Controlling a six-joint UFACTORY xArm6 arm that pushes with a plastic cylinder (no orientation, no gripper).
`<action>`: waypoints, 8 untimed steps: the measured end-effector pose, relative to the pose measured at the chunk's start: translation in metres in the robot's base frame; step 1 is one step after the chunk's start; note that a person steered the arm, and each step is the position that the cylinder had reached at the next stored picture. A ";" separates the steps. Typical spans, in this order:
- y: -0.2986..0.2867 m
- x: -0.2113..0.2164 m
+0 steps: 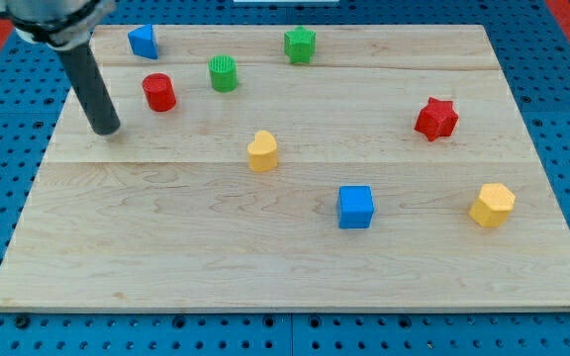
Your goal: Place the red circle vertically above the red star
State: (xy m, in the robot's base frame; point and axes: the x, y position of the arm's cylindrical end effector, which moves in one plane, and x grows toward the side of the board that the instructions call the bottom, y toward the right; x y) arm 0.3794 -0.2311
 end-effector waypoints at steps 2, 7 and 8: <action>0.019 -0.054; 0.150 -0.053; 0.146 -0.040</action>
State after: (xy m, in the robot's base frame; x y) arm 0.3397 -0.0852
